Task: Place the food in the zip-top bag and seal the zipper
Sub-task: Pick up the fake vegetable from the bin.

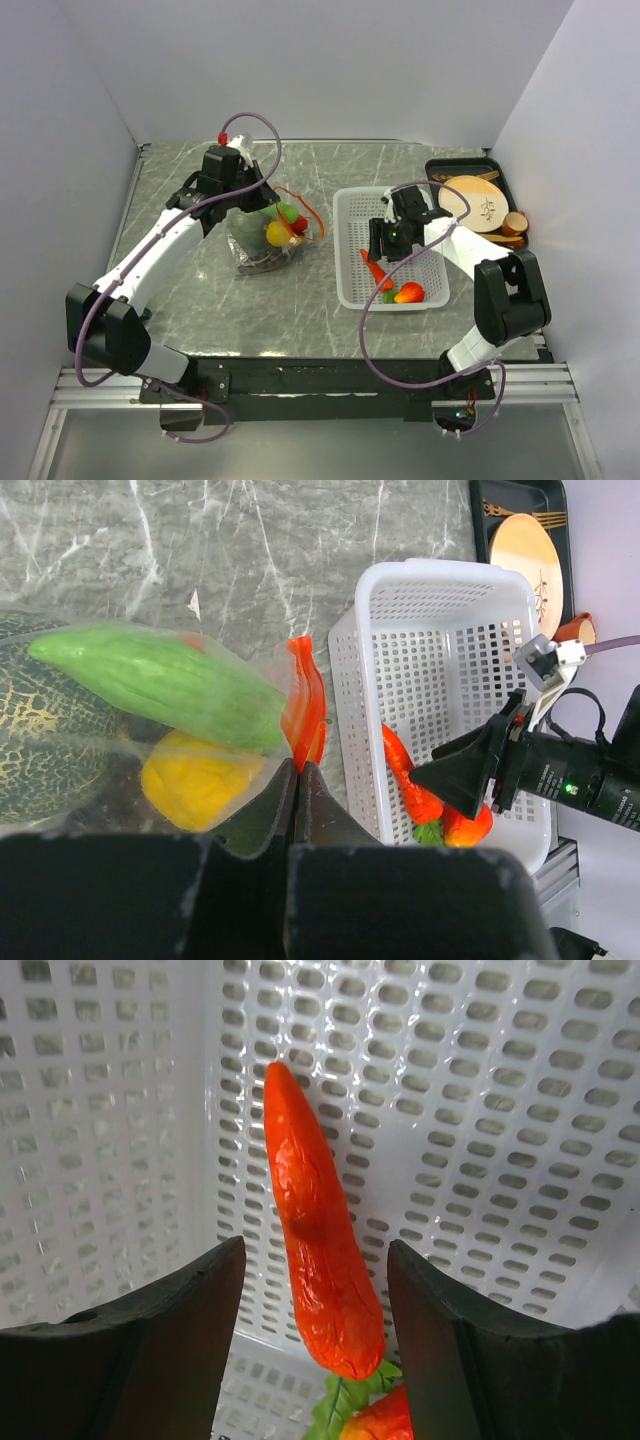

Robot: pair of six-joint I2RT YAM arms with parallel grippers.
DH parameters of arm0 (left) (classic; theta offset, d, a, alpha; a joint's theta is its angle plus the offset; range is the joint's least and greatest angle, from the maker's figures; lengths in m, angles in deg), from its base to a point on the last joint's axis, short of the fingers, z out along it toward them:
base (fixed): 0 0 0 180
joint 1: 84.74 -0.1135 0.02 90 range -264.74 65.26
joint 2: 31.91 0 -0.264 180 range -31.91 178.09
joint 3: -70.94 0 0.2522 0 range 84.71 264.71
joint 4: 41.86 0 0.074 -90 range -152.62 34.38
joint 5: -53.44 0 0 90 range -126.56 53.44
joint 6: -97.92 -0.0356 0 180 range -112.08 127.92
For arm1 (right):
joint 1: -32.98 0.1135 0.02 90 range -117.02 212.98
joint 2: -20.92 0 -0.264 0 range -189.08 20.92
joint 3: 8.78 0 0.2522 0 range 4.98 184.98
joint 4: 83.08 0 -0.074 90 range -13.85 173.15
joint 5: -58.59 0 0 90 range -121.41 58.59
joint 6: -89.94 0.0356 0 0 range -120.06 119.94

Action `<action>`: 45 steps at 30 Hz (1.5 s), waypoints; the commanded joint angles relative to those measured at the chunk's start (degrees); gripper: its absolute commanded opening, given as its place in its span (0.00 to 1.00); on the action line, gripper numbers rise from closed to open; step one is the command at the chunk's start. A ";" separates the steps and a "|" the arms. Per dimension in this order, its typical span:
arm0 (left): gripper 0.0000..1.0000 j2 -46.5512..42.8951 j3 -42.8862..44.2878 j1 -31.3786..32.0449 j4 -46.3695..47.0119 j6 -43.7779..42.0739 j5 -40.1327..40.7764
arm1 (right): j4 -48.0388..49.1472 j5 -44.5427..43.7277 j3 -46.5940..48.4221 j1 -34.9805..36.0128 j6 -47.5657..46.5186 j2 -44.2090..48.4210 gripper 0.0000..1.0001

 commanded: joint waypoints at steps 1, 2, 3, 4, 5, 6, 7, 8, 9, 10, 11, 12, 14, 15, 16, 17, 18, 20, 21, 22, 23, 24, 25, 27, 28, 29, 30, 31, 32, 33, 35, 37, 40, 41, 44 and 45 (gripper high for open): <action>0.01 -0.81 1.57 0.06 3.38 -0.30 -1.38 | -2.58 3.39 -0.62 0.39 -2.41 0.89 0.66; 0.01 -0.89 1.48 0.06 3.56 0.05 -1.64 | -3.02 3.31 -1.32 0.74 -2.32 1.50 0.66; 0.01 -0.98 1.04 0.06 3.99 0.22 -1.82 | -3.55 2.01 -1.41 1.43 -2.15 1.68 0.67; 0.01 -0.98 0.95 0.06 4.26 0.40 -2.17 | -3.99 1.47 -1.68 1.88 -2.15 1.86 0.67; 0.01 -0.98 0.95 0.06 4.43 0.58 -2.26 | -4.25 1.03 -2.11 2.23 -2.23 2.38 0.67; 0.01 -0.81 0.95 0.06 4.52 0.66 -2.35 | -4.25 0.25 -2.47 2.84 -1.97 2.65 0.67; 0.01 -0.72 0.87 0.06 4.44 0.67 -2.35 | -4.17 0.06 -2.73 3.02 -1.36 2.74 0.68; 0.01 -0.63 1.04 0.06 4.26 0.58 -2.43 | -4.17 -0.20 -3.08 3.20 -1.18 2.82 0.68; 0.01 -0.63 1.04 0.06 4.26 0.49 -2.61 | -4.17 -0.46 -3.17 3.37 -0.92 2.74 0.68; 0.01 -0.63 1.21 0.06 4.17 0.40 -2.61 | -4.25 -1.16 -3.35 3.81 -0.66 2.56 0.68; 0.01 -0.63 1.30 0.06 4.00 0.14 -2.70 | -4.51 -1.60 -3.52 4.08 -0.57 2.39 0.67; 0.01 -0.72 1.39 0.06 3.82 0.05 -2.52 | -4.52 -2.13 -3.70 4.34 -0.48 2.38 0.66; 0.01 -0.80 1.48 0.06 3.56 -0.30 -2.26 | -4.34 -3.19 -3.79 4.61 -0.39 2.65 0.54; 0.01 -0.89 1.39 0.06 3.38 -0.48 -2.17 | -4.52 -3.71 -3.61 4.52 -0.30 2.82 0.51; 0.01 -0.98 1.31 0.06 3.38 -0.48 -2.00 | -4.60 -3.98 -3.52 4.52 -0.21 2.91 0.50; 0.01 -1.07 1.22 0.06 3.21 -0.48 -2.00 | -4.87 -4.07 -3.09 4.69 -0.30 2.91 0.44; 0.01 -1.24 0.96 0.06 3.21 -0.48 -1.91 | -4.87 -4.07 -2.82 4.61 -0.30 2.91 0.40; 0.01 -1.50 0.34 0.06 3.47 -0.39 -2.00 | -4.96 -3.72 -2.21 4.69 -0.56 2.91 0.27; 0.01 -1.68 0.16 0.06 3.56 -0.39 -2.00 | -5.04 -3.81 -2.03 4.52 -0.56 2.91 0.22; 0.01 -1.77 -0.01 0.06 3.56 -0.30 -2.08 | -4.87 -4.07 -1.77 4.61 -0.13 3.17 0.21; 0.01 -1.86 -0.28 0.06 3.56 -0.30 -2.00 | -4.61 -5.03 -1.68 4.61 0.22 3.52 0.21; 0.01 -1.95 -0.28 0.06 3.47 -0.21 -1.65 | -4.26 -5.38 -1.76 4.61 0.57 4.14 0.20; 0.01 -2.03 -0.19 0.06 3.47 -0.21 -1.64 | -3.64 -5.91 -1.42 4.61 1.01 5.62 0.18; 0.01 -2.30 -0.54 0.06 3.64 -0.04 -1.99 | -2.94 -6.79 -0.80 4.52 2.15 7.56 0.17; 0.01 -2.39 -0.63 0.06 3.82 -0.04 -2.17 | -2.33 -6.88 0.16 4.52 2.33 9.31 0.16; 0.01 -2.47 -0.72 0.06 3.91 -0.12 -2.35 | -1.97 -6.88 0.69 4.61 2.68 10.37 0.15; 0.01 -2.47 -0.89 0.06 4.00 -0.21 -2.52 | -1.45 -5.75 1.13 4.61 2.95 12.21 0.15; 0.01 -2.39 -0.89 0.06 3.82 -0.56 -2.52 | -0.66 -4.78 2.27 4.61 2.95 13.01 0.14; 0.01 -2.04 -0.81 0.06 3.56 -0.83 -2.52 | -0.13 -3.73 2.97 4.61 3.04 13.63 0.14; 0.01 -1.86 -0.54 0.06 3.12 -1.44 -2.87 | 0.49 -0.50 4.29 4.52 2.78 14.59 0.14; 0.01 -1.77 -0.28 0.06 2.59 -1.79 -3.14 | 1.46 3.03 5.87 4.52 1.90 14.43 0.14; 0.01 -1.86 -0.28 0.06 2.59 -2.32 -4.19 | 0.50 6.56 8.86 5.13 1.11 12.85 0.14; 0.01 -1.95 0.16 0.15 2.42 -3.11 -5.77 | -0.47 8.14 11.41 7.32 -1.09 10.83 0.13; 0.01 -1.69 0.07 0.24 2.50 -3.46 -6.21 | -0.39 8.58 11.85 8.03 -1.44 10.39 0.13; 0.01 -0.63 -0.01 0.59 3.03 -3.03 -7.52 | 0.49 10.78 13.70 10.58 -1.88 8.19 0.13; 0.01 -0.63 -0.01 0.94 3.81 -2.68 -7.88 | 0.32 11.13 15.10 11.19 -2.06 6.88 0.13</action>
